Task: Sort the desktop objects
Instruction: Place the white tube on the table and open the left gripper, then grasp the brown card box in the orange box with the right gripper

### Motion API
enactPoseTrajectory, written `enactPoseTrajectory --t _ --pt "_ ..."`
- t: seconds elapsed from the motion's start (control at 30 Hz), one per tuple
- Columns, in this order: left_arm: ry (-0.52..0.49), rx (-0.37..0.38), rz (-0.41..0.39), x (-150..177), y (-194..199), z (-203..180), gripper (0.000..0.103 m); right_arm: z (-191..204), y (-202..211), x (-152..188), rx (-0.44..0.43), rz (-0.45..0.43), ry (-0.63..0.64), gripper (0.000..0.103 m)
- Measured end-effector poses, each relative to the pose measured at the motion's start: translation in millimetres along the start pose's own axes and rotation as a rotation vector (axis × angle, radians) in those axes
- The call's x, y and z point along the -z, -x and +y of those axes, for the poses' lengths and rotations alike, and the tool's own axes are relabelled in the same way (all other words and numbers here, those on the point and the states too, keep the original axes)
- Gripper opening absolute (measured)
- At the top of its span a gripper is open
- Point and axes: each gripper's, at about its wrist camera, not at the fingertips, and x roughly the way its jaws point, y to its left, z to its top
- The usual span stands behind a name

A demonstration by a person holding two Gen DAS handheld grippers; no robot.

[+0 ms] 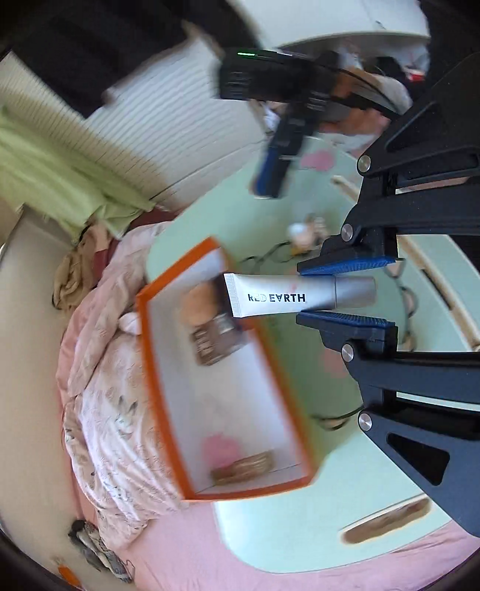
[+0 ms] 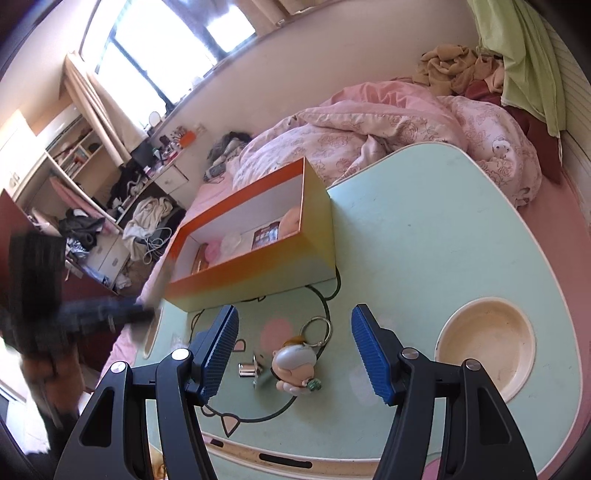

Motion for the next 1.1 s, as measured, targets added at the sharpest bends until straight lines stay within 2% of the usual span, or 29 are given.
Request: enactPoseTrajectory --t 0.07,0.23,0.3,0.4,0.47,0.5,0.57,0.6,0.7,0.83,0.9,1.0,1.03,1.07,1.1 --pt "0.013 0.009 0.030 14.5 -12.2 0.4 0.021 5.7 1.5 -11.0 -0.020 0.009 0.005 0.063" --pt "0.082 -0.044 0.039 39.5 -35.9 13.6 0.021 32.2 -7.1 -54.0 -0.053 0.091 0.046 0.063" --pt "0.082 -0.075 0.039 45.5 -41.7 14.3 0.021 48.9 -20.2 -75.8 -0.071 0.140 0.083 0.063" --pt "0.045 -0.152 0.025 49.3 -45.7 9.3 0.021 73.7 -57.1 -101.7 -0.034 0.261 0.145 0.063" --pt "0.032 -0.162 0.010 51.2 -45.0 7.4 0.021 83.0 -82.6 -106.9 -0.021 0.350 0.162 0.063" --pt "0.026 -0.155 0.004 52.9 -44.2 7.3 0.022 88.0 -103.0 -107.5 -0.023 0.430 0.163 0.063" --pt "0.013 -0.160 -0.018 53.4 -39.5 5.8 0.035 93.5 -129.4 -105.0 -0.002 0.509 0.167 0.063" --pt "0.013 -0.156 -0.030 54.3 -35.6 6.7 0.035 96.9 -141.1 -105.8 0.032 0.532 0.184 0.063" --pt "0.018 -0.136 -0.064 57.6 -23.4 10.2 0.035 106.3 -165.6 -104.3 0.142 0.562 0.249 0.063" --pt "0.067 -0.091 -0.126 61.2 -0.1 22.6 0.035 101.1 -189.5 -103.2 0.220 0.633 0.259 0.063" --pt "0.087 -0.077 -0.162 64.0 14.5 29.7 0.035 95.3 -197.8 -104.2 0.288 0.636 0.274 0.063" --pt "0.111 -0.087 -0.213 67.9 29.4 40.3 0.035 91.1 -204.0 -101.8 0.288 0.653 0.274 0.064" --pt "0.120 -0.095 -0.219 68.3 31.8 43.3 0.035 89.8 -206.1 -101.0 0.288 0.658 0.274 0.066" --pt "0.129 -0.098 -0.225 69.2 34.3 47.4 0.035 88.4 -208.1 -100.3 0.289 0.664 0.274 0.064" --pt "0.138 -0.100 -0.232 70.3 37.4 51.6 0.035 87.0 -210.2 -99.5 0.289 0.670 0.274 0.055"
